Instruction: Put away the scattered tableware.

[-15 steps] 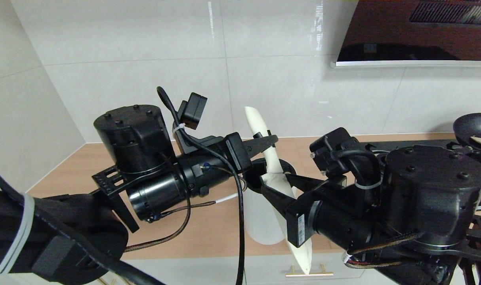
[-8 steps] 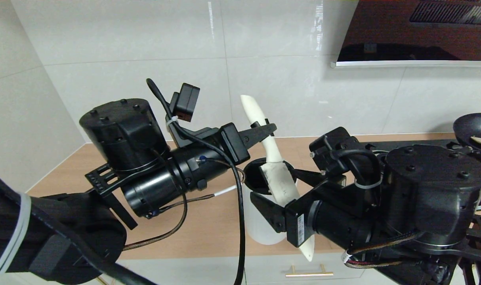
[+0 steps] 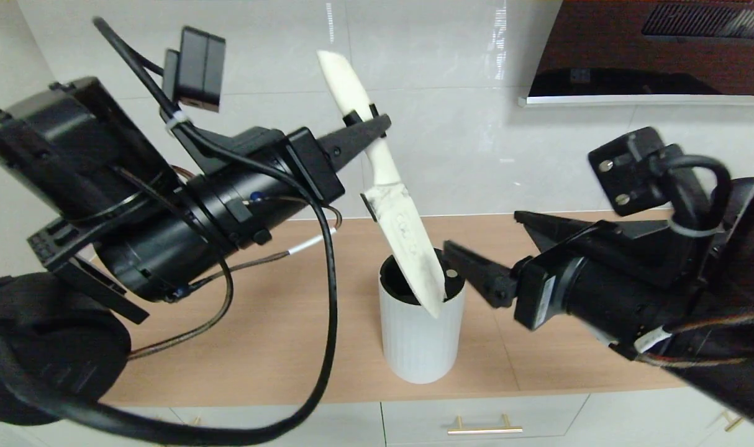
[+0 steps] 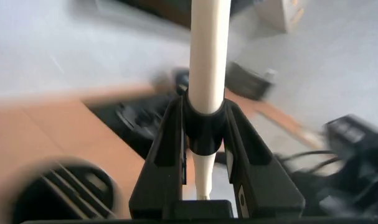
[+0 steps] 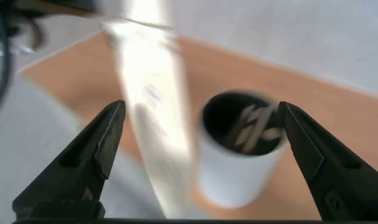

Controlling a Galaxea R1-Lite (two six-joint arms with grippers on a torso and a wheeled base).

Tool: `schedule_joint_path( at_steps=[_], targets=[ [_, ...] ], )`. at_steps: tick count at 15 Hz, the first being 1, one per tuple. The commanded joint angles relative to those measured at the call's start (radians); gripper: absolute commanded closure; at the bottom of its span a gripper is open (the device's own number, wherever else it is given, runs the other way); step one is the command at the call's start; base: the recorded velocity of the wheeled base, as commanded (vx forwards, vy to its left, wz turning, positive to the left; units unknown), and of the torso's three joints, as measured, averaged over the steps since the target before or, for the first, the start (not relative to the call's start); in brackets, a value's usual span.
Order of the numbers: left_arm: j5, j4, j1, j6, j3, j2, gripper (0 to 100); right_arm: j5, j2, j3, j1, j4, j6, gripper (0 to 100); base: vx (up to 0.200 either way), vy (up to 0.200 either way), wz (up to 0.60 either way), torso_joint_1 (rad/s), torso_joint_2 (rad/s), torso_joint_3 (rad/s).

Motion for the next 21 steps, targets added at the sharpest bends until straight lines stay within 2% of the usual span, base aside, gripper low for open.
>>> schedule_joint_path(
  at_steps=[1, 2, 3, 4, 6, 8, 10, 13, 16, 21],
  targets=[
    [-0.003, -0.001, 0.035, 0.056, -0.041, -0.017, 100, 0.005, -0.084, -0.003, -0.079, 0.003, -0.010, 0, 0.000, 0.000, 0.00, 0.000, 0.00, 0.000],
    [-0.009, -0.005, 0.041, 0.104, -0.036, -0.003, 100, 0.011, -0.089, -0.005, -0.113, 0.004, -0.012, 0, 0.000, 0.000, 0.00, 0.000, 0.00, 0.000],
    [-0.011, -0.036, 0.041, 0.199, -0.029, 0.043, 100, 0.012, -0.082, -0.008, -0.171, 0.004, -0.021, 0, 0.000, 0.000, 0.00, 0.000, 0.00, 0.000],
    [-0.011, -0.076, 0.041, 0.243, -0.030, 0.083, 100, 0.016, -0.073, -0.008, -0.190, 0.004, -0.023, 0, 0.000, 0.000, 0.00, 0.000, 0.00, 0.000],
    [-0.014, -0.177, 0.043, 0.277, -0.047, 0.176, 100, 0.025, -0.050, -0.008, -0.211, 0.004, -0.023, 0, 0.000, 0.000, 0.00, 0.000, 0.00, 0.000],
    [-0.037, -0.280, 0.045, 0.328, -0.070, 0.259, 100, 0.025, -0.046, -0.007, -0.211, 0.003, -0.024, 0, 0.000, 0.000, 0.00, 0.000, 0.00, 0.000],
    [-0.054, -0.327, 0.045, 0.360, -0.078, 0.304, 100, 0.025, -0.046, -0.005, -0.210, 0.003, -0.026, 0, 0.000, 0.000, 0.00, 0.000, 0.00, 0.000],
    [-0.054, -0.329, 0.045, 0.368, -0.073, 0.311, 100, 0.025, -0.035, -0.003, -0.211, 0.003, -0.029, 0, 0.000, 0.000, 0.00, 0.000, 0.00, 0.000],
    [-0.052, -0.329, 0.069, 0.418, -0.053, 0.311, 100, 0.023, -0.026, 0.004, -0.204, 0.003, -0.030, 0, 0.000, 0.000, 0.00, 0.000, 0.00, 0.000],
    [-0.048, -0.340, 0.072, 0.420, 0.037, 0.296, 100, 0.023, -0.015, 0.006, -0.200, 0.003, -0.030, 0, 0.000, 0.000, 0.00, 0.000, 0.00, 0.000]
  ],
)
